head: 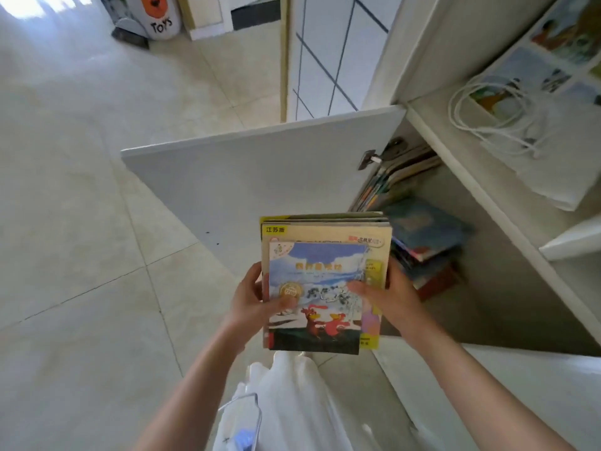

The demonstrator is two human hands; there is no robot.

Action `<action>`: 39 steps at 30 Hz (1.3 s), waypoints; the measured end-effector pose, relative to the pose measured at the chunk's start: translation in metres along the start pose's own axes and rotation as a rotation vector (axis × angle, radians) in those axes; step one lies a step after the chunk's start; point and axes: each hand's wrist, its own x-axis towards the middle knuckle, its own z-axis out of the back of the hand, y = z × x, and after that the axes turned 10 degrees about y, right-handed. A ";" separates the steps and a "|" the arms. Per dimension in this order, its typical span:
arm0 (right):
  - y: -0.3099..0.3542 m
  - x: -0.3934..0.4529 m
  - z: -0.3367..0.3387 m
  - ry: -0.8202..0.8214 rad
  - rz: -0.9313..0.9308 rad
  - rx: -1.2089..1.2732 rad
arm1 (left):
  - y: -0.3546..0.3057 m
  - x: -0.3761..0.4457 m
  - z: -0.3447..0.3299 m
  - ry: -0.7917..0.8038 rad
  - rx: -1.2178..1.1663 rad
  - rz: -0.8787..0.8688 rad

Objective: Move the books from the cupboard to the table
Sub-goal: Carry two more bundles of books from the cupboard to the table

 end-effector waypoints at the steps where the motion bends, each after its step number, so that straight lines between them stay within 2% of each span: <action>1: 0.005 -0.003 -0.013 0.018 0.010 -0.003 | 0.000 -0.012 0.006 -0.036 -0.057 0.009; 9: 0.014 -0.024 -0.136 0.232 -0.006 -0.106 | 0.022 -0.135 0.064 -0.291 -0.328 -0.018; 19: 0.015 -0.099 -0.366 0.517 0.102 -0.387 | 0.093 -0.330 0.176 -0.695 -0.515 -0.025; 23: 0.008 -0.129 -0.447 0.639 0.169 -0.464 | 0.118 -0.395 0.207 -0.863 -0.524 -0.034; 30: 0.005 -0.172 -0.566 0.893 0.329 -0.688 | 0.156 -0.488 0.235 -1.286 -0.542 -0.133; 39: -0.003 -0.202 -0.709 1.100 0.355 -0.837 | 0.185 -0.567 0.293 -1.552 -0.575 -0.130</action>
